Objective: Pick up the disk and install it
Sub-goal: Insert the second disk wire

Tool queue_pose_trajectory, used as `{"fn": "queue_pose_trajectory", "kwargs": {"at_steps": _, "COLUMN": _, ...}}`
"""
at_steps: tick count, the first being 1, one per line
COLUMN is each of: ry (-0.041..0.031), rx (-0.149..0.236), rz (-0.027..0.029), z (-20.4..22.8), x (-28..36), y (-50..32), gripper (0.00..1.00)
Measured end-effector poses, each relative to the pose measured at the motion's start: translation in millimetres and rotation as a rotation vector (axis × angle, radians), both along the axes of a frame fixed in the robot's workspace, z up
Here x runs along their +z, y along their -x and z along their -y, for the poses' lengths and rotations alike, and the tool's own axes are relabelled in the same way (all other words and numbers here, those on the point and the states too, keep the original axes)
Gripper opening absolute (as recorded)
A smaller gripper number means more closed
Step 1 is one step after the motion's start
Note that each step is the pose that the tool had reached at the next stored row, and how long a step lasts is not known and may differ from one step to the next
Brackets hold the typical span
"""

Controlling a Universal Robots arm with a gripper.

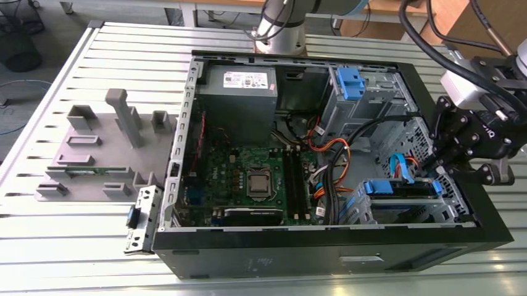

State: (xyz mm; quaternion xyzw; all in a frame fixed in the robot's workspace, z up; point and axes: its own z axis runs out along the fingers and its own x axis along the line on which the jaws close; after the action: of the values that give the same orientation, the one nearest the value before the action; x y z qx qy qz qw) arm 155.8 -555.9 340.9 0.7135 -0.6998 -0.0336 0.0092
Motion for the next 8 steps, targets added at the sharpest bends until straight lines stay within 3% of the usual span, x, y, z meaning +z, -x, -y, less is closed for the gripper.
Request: {"fn": "queue_pose_trajectory", "kwargs": {"at_steps": 8, "ry": 0.0001, "rx": 0.001, "rz": 0.0000, "z": 7.6, "x": 0.0, "y": 0.0, "gripper": 0.16}}
